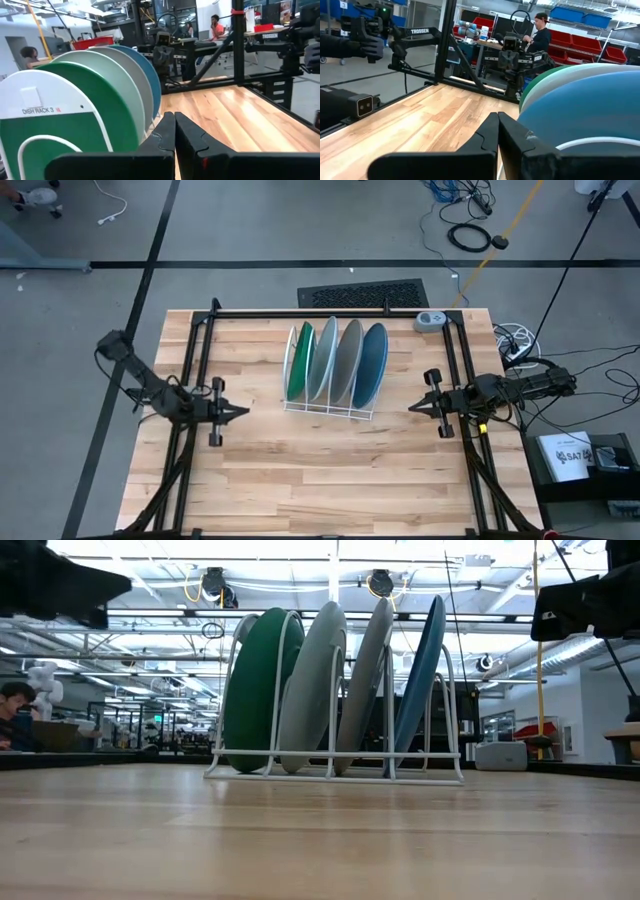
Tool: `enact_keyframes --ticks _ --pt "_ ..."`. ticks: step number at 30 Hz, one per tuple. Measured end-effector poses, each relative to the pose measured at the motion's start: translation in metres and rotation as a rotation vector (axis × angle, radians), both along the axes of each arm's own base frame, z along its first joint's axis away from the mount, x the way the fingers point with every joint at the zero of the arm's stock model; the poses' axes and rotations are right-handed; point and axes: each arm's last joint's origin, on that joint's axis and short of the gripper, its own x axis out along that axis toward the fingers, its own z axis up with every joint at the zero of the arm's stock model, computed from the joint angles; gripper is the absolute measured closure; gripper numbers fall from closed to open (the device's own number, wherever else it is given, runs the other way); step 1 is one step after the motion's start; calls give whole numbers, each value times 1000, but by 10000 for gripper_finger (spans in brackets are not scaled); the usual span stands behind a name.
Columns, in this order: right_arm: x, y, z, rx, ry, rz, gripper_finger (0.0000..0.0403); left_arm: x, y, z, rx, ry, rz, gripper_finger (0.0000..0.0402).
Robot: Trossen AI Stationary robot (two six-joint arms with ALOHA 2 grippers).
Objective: Sort dishes
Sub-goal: Return to Home Position
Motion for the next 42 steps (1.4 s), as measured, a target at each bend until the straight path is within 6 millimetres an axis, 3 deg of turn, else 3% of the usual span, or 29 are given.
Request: enact_keyframes --ticks 12,21,42 --pt "0 0 0 -6 -1 4 403 13 30 -5 -15 30 16 401" --pt "0 1 -1 -6 7 22 403 8 49 -6 -6 34 47 401" --pt "2 -6 -5 88 72 -67 402 2 59 -4 -8 95 122 402"
